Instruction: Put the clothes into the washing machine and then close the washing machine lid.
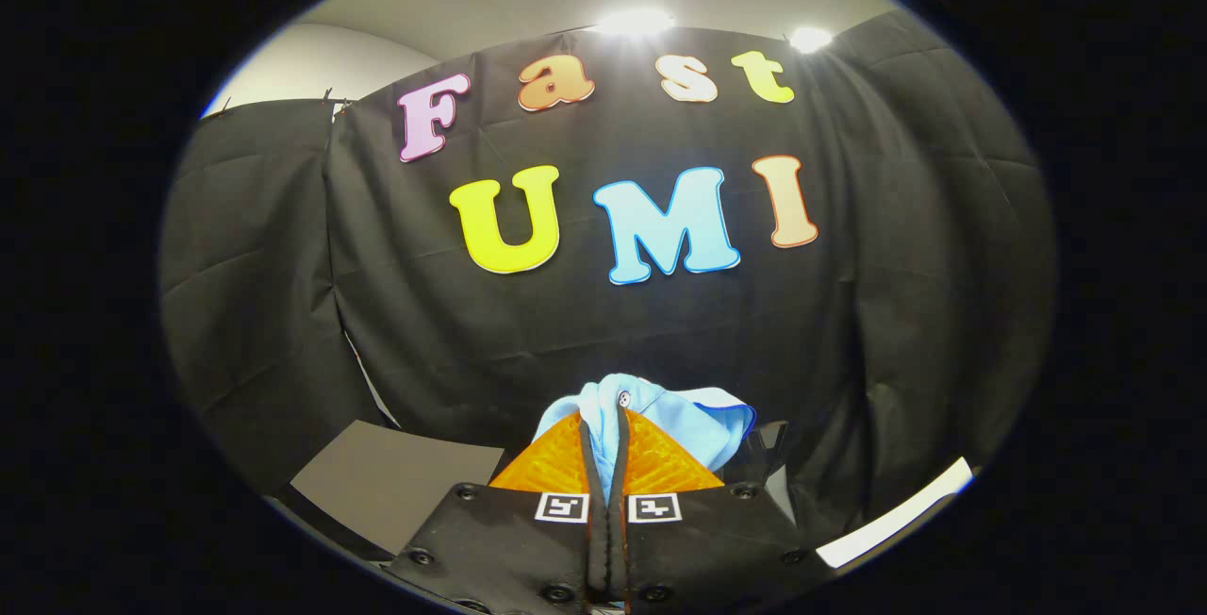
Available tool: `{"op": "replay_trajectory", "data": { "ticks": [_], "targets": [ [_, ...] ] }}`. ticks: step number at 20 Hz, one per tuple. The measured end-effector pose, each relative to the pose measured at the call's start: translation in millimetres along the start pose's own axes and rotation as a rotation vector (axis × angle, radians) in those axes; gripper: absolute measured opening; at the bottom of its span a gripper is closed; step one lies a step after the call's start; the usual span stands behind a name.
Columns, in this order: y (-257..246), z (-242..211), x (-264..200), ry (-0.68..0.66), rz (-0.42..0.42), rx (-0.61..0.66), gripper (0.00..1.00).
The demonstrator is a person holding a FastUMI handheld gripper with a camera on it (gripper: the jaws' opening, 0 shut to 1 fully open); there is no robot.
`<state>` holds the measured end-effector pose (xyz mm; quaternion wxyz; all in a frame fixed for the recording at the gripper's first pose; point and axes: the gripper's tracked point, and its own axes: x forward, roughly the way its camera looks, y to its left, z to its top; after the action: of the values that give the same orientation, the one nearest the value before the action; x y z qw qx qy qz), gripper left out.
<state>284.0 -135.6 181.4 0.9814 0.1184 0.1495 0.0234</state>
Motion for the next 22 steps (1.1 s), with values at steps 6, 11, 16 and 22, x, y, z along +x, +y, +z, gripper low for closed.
{"op": "replay_trajectory", "data": {
  "ticks": [6, 11, 16, 22],
  "targets": [
    [-21.2, -46.1, 20.0, 0.082, -0.015, 0.013, 0.01],
    [-39.6, -89.5, 41.5, 0.159, -0.024, 0.024, 0.01],
    [-56.3, -134.8, 61.0, 0.233, -0.034, 0.016, 0.01],
    [-69.0, -190.1, 84.5, 0.299, -0.043, 0.014, 0.01]
  ]
}}
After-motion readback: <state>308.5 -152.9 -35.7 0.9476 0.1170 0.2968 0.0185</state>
